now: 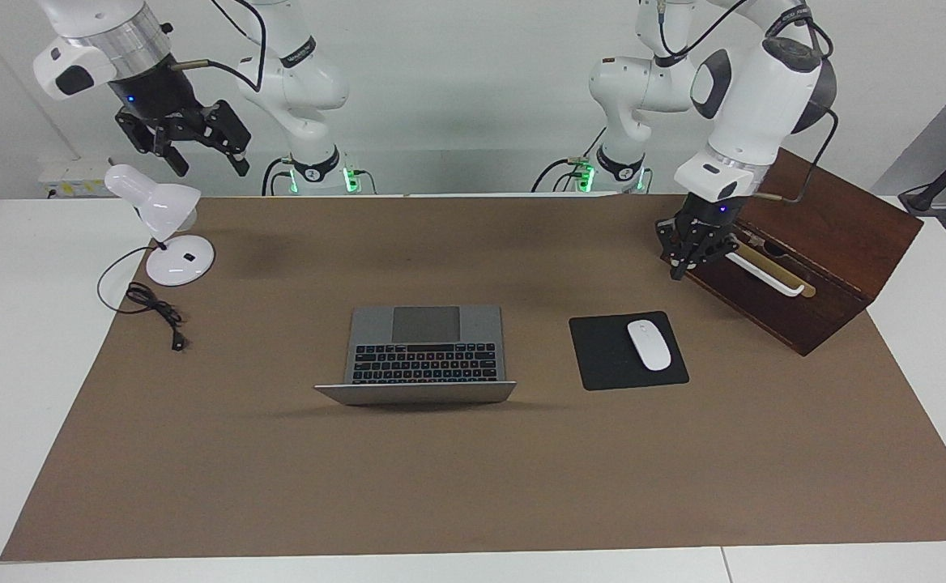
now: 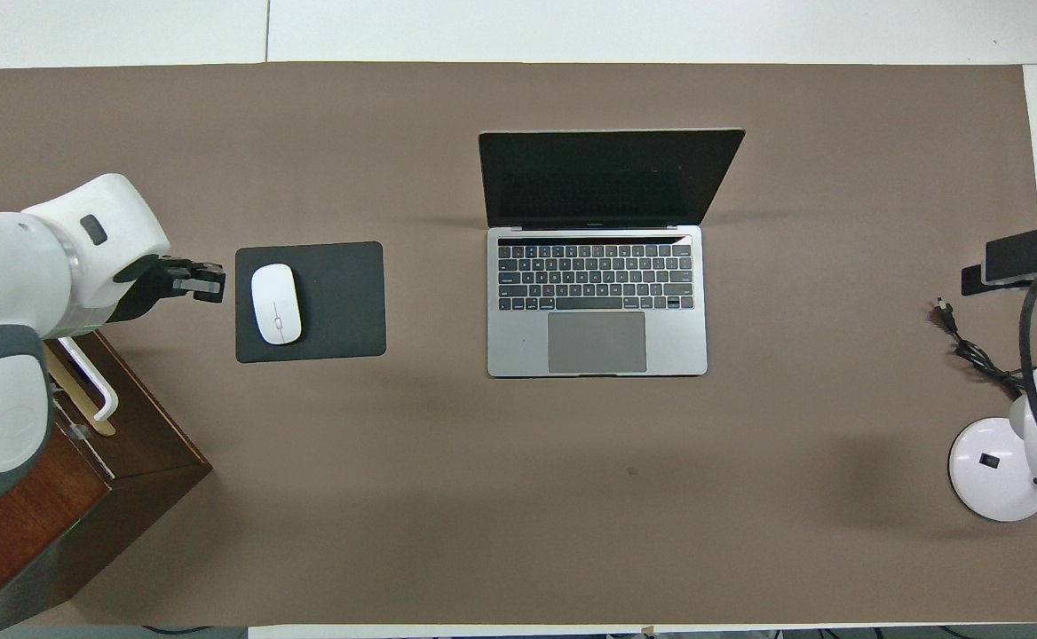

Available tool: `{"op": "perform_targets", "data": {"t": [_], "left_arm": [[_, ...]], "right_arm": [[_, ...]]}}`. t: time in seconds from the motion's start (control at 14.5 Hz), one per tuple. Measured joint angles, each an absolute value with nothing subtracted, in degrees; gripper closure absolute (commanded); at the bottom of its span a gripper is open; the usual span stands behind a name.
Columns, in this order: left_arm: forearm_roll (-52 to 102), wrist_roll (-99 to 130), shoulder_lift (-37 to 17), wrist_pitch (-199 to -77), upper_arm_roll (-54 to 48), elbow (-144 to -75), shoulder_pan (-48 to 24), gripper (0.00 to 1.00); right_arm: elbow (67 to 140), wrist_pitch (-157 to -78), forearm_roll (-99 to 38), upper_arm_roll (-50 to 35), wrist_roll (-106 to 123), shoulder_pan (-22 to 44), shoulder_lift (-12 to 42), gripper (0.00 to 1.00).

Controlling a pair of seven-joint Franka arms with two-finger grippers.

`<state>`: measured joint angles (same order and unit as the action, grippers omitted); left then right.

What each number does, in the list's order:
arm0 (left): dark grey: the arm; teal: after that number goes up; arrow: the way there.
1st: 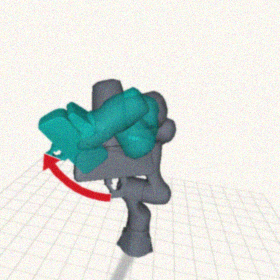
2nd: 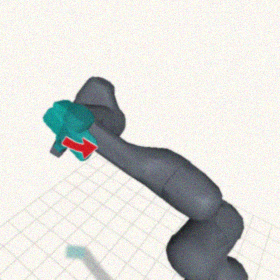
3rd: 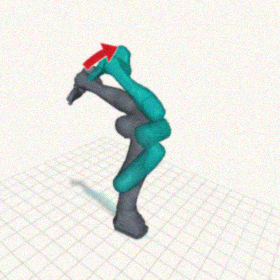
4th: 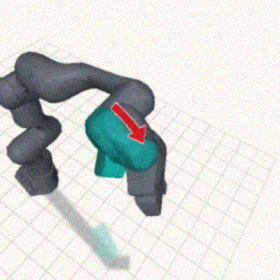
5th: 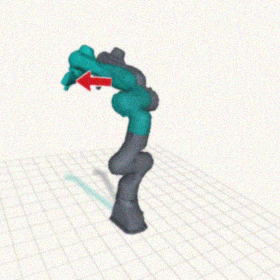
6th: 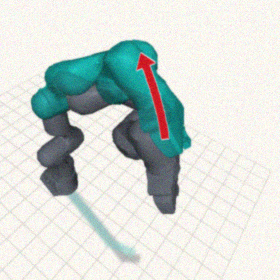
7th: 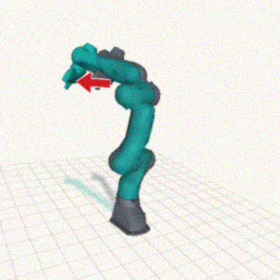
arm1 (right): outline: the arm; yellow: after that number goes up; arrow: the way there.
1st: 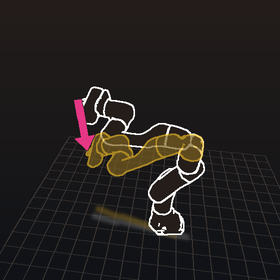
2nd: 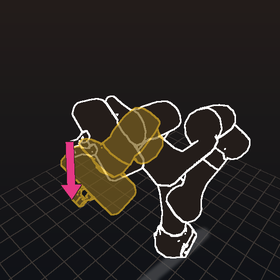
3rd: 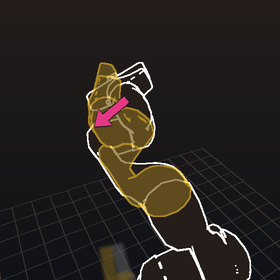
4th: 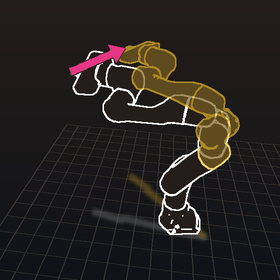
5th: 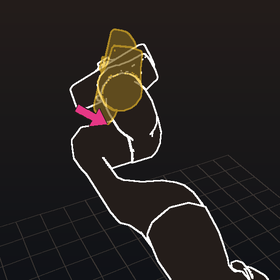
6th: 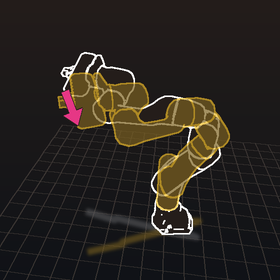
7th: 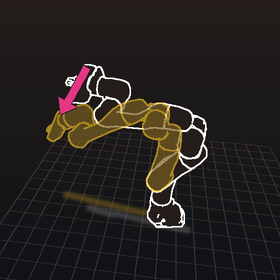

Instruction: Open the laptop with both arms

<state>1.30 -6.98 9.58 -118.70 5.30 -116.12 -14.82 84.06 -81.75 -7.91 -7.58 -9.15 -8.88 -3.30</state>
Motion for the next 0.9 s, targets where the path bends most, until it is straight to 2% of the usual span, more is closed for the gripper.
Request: {"op": "perform_targets", "data": {"t": [0.14, 0.21, 0.28, 0.35, 0.41, 0.9], "left_arm": [[0.9, -7.0, 10.0, -115.4, 5.3, -115.1, -12.1, 1.00], [0.8, -7.1, 10.0, -114.0, 5.3, -114.5, -10.7, 0.94], [0.8, -7.2, 10.0, -112.9, 5.4, -114.1, -9.6, 0.71], [0.7, -7.2, 10.0, -112.1, 5.4, -114.0, -8.6, 0.24], [0.7, -7.2, 10.0, -111.5, 5.4, -113.8, -7.6, 0.00], [0.7, -7.1, 10.0, -107.8, 5.4, -111.6, -5.4, 0.00]], "right_arm": [[85.1, -83.5, -7.8, -7.6, -8.3, -8.9, -3.3, 0.00], [86.0, -84.6, -7.7, -7.6, -7.7, -8.9, -3.4, 0.00], [87.4, -86.0, -7.4, -7.6, -7.2, -8.9, -3.7, 0.00], [88.8, -87.2, -7.2, -7.6, -6.9, -8.9, -4.0, 0.00], [89.8, -87.9, -7.2, -7.6, -6.6, -8.9, -4.4, 0.00], [91.5, -88.3, -5.5, -7.6, -6.5, -8.9, -5.7, 0.00]]}}
